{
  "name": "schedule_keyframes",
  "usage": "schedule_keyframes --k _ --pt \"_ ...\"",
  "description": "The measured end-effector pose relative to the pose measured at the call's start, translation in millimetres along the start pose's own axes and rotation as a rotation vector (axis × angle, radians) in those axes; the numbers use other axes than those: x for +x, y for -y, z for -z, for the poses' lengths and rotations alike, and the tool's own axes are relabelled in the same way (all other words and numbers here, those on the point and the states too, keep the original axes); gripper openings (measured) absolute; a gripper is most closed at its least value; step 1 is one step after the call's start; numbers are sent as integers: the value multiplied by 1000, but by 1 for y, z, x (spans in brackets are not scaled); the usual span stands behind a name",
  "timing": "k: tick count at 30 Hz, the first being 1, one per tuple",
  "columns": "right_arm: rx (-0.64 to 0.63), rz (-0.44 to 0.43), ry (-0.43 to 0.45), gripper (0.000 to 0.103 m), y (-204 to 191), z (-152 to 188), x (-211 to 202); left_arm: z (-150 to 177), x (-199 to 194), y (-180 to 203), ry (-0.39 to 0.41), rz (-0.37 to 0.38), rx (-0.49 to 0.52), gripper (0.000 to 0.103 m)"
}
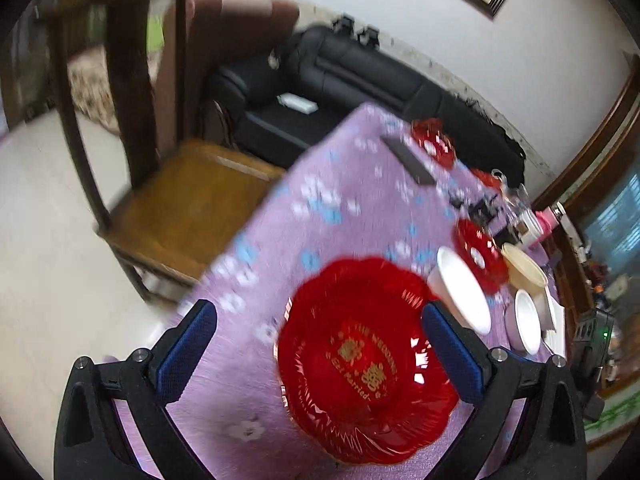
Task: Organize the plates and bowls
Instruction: 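Grasp the red wedding plate rim with the left tool while the right tool grasps it too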
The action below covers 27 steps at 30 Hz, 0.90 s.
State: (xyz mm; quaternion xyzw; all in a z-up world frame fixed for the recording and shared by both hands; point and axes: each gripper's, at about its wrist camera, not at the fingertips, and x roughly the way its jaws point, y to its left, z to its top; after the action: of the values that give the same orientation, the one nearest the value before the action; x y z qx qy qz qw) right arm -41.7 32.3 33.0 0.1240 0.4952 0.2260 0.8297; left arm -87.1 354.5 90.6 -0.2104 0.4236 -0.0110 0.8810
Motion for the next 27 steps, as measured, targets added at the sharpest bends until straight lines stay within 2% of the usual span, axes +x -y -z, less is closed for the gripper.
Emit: schedule_keyframes --k 3,5,8,9,11,15,16,17,21,27 --pt "-32 6 -19 83 -13 5 18 9 26 2 -24 -42 21 101" --pt "-44 11 -39 83 -19 7 26 13 45 5 -67 -41 36 92" --pt "-57 15 -62 82 -27 7 36 20 58 7 -104 -43 42 87" --pt "-59 15 -67 79 -28 8 39 21 61 8 -112 -42 48 85" --pt "-56 9 -80 76 -31 7 46 21 64 10 -130 -44 61 73" --pt "-63 3 -81 61 -36 8 54 25 77 17 -154 -77 94 55" --pt "-62 -18 -88 42 -37 7 56 25 78 18 -152 -85 99 45" --pt "-55 -11 -95 39 -36 6 58 26 78 19 -151 -87 95 41" --pt "-62 40 -69 31 -32 5 55 23 79 27 -145 -80 89 40" --pt "-3 74 -44 31 -7 -6 45 20 95 56 -146 -81 129 40"
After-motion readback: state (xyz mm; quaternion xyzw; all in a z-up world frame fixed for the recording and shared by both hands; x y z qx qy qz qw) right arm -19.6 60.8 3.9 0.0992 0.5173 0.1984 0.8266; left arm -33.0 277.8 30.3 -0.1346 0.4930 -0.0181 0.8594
